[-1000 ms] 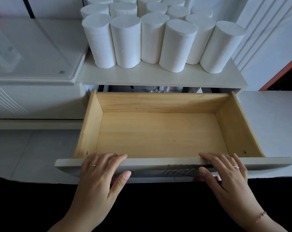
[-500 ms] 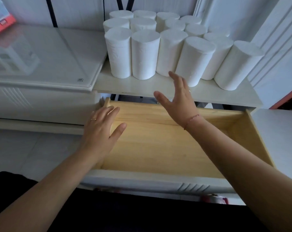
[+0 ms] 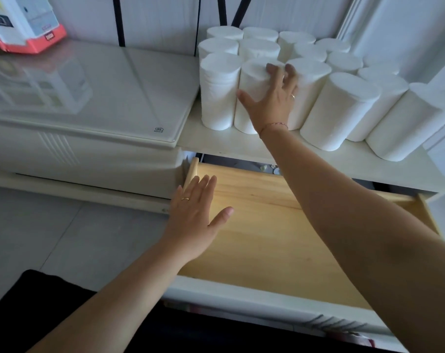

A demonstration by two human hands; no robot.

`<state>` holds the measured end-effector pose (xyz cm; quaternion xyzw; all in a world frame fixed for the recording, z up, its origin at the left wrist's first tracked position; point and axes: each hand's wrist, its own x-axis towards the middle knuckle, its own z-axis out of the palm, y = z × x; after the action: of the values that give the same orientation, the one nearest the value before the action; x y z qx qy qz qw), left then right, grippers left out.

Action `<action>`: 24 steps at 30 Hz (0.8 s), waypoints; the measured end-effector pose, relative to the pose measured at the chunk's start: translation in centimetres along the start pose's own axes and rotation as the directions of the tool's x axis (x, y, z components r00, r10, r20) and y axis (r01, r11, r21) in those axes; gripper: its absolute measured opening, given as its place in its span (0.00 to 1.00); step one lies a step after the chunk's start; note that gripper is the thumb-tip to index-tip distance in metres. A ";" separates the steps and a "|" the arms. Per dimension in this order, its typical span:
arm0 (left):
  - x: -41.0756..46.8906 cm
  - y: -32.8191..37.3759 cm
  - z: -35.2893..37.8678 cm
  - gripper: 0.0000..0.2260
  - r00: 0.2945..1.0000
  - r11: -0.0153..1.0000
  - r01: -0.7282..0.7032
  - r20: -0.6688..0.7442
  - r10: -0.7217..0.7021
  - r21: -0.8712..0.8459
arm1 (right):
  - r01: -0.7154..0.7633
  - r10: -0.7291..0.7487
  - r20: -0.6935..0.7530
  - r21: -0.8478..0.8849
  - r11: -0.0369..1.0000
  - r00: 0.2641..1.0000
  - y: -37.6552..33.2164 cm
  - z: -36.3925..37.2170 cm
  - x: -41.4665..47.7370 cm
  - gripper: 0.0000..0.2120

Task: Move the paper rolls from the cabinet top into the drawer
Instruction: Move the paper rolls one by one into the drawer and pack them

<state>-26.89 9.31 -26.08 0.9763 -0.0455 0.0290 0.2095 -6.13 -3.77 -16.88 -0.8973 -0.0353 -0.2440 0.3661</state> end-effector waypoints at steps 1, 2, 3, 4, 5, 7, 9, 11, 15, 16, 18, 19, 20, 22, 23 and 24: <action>0.0 0.0 0.0 0.37 1.000 1.000 0.000 -0.001 0.000 -0.002 | 0.000 0.001 -0.010 0.052 0.999 1.000 -0.1 0.0 0.0 0.35; 0.0 0.0 0.1 0.37 1.000 1.000 0.002 -0.001 -0.002 -0.005 | 0.005 -0.003 -0.016 0.107 0.994 1.000 -0.2 0.0 0.0 0.34; 0.0 0.0 0.1 0.37 1.000 1.000 0.005 0.000 -0.005 -0.006 | 0.012 -0.009 -0.019 0.158 0.987 1.000 -0.3 -0.1 0.1 0.33; -0.1 0.0 0.1 0.37 1.000 1.000 0.006 0.001 -0.006 -0.006 | 0.011 -0.007 -0.017 0.203 0.979 1.000 -0.4 -0.3 0.1 0.32; -0.2 0.1 0.2 0.37 1.000 1.000 0.008 0.001 -0.008 -0.006 | -0.004 0.005 -0.006 0.241 0.970 1.000 -0.6 -0.5 0.2 0.31; -0.3 0.2 0.1 0.37 1.000 1.000 0.009 0.004 -0.009 -0.008 | -0.058 0.047 0.045 0.302 0.951 0.998 -0.9 -0.9 0.4 0.28; -0.3 0.3 0.0 0.37 1.000 1.000 0.015 0.018 -0.015 -0.021 | -0.094 0.066 0.100 0.322 0.942 0.993 -1.2 -1.5 0.3 0.27; -0.3 0.3 -0.2 0.37 0.999 0.999 0.028 0.033 -0.027 -0.039 | -0.086 0.040 0.146 0.320 0.944 0.988 -1.3 -2.6 -0.5 0.27; -0.4 0.3 -0.6 0.36 0.998 0.998 0.039 0.042 -0.037 -0.042 | -0.007 -0.097 0.243 0.392 0.920 0.965 -0.8 -5.9 -4.9 0.31; -0.5 0.3 -0.6 0.36 0.999 0.998 0.037 0.041 -0.035 -0.044 | 0.016 -0.140 0.273 0.412 0.911 0.952 -0.6 -6.8 -6.2 0.34; -0.5 0.2 -0.8 0.37 0.999 0.998 0.032 0.038 -0.030 -0.051 | 0.078 -0.228 0.316 0.423 0.903 0.921 0.0 -8.5 -8.7 0.37; -0.4 0.2 -0.8 0.37 0.999 0.998 0.029 0.040 -0.027 -0.055 | 0.109 -0.264 0.330 0.421 0.900 0.906 0.4 -9.2 -9.8 0.38; -0.3 0.1 -0.9 0.37 0.999 0.998 0.026 0.049 -0.023 -0.056 | 0.123 -0.285 0.350 0.419 0.899 0.893 0.9 -9.5 -10.8 0.38; 0.0 -0.5 -1.1 0.38 0.996 0.999 0.023 0.082 -0.020 -0.038 | 0.089 -0.271 0.423 0.403 0.911 0.865 2.2 -9.3 -12.7 0.38; 0.3 -0.8 -1.1 0.39 0.995 0.999 0.026 0.099 -0.023 -0.021 | 0.052 -0.241 0.472 0.377 0.925 0.848 3.0 -8.8 -13.6 0.39; 0.6 -1.3 -1.2 0.39 0.992 0.999 0.033 0.118 -0.032 0.000 | 0.009 -0.199 0.522 0.344 0.939 0.830 3.9 -8.0 -14.4 0.39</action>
<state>-26.23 10.89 -25.48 0.9767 -0.0419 -0.0323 0.2079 -21.13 -10.41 -21.14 -0.8525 -0.2280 0.0131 0.4701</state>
